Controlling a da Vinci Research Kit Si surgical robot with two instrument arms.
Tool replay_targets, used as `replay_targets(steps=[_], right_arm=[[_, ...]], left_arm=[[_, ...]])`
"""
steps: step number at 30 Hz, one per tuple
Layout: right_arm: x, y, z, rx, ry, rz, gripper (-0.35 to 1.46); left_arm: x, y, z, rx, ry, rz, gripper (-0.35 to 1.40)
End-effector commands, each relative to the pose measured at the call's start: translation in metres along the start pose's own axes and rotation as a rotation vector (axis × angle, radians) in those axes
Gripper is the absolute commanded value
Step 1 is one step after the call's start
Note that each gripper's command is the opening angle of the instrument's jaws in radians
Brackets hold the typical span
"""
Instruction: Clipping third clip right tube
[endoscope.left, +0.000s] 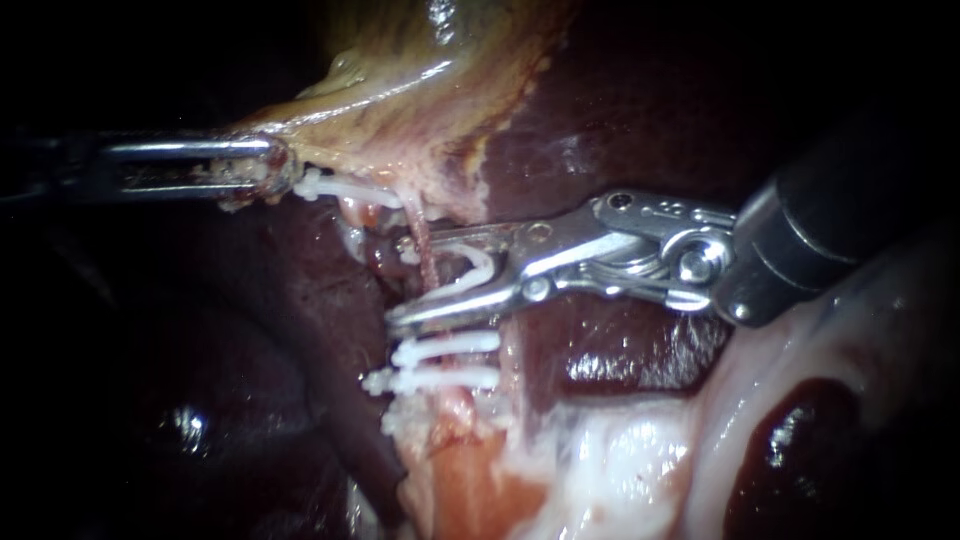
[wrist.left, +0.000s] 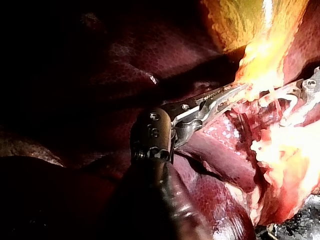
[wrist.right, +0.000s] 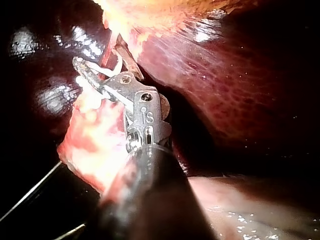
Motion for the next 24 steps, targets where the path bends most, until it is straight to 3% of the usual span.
replay_targets(steps=[1,10,24], right_arm=[[0.0001,-0.0001,0.0001,0.002,0.005,0.000,0.50],[0.0018,-0.0017,0.0006,0.024,0.038,0.006,0.50],[0.0057,-0.0048,-0.0006,0.054,0.081,0.028,0.50]], left_arm=[[0.0000,0.0000,0.0000,0.000,0.000,0.000,-0.35],[0.0000,0.0000,0.0000,0.000,0.000,0.000,-0.35],[0.0000,0.0000,0.0000,0.000,0.000,0.000,-0.35]])
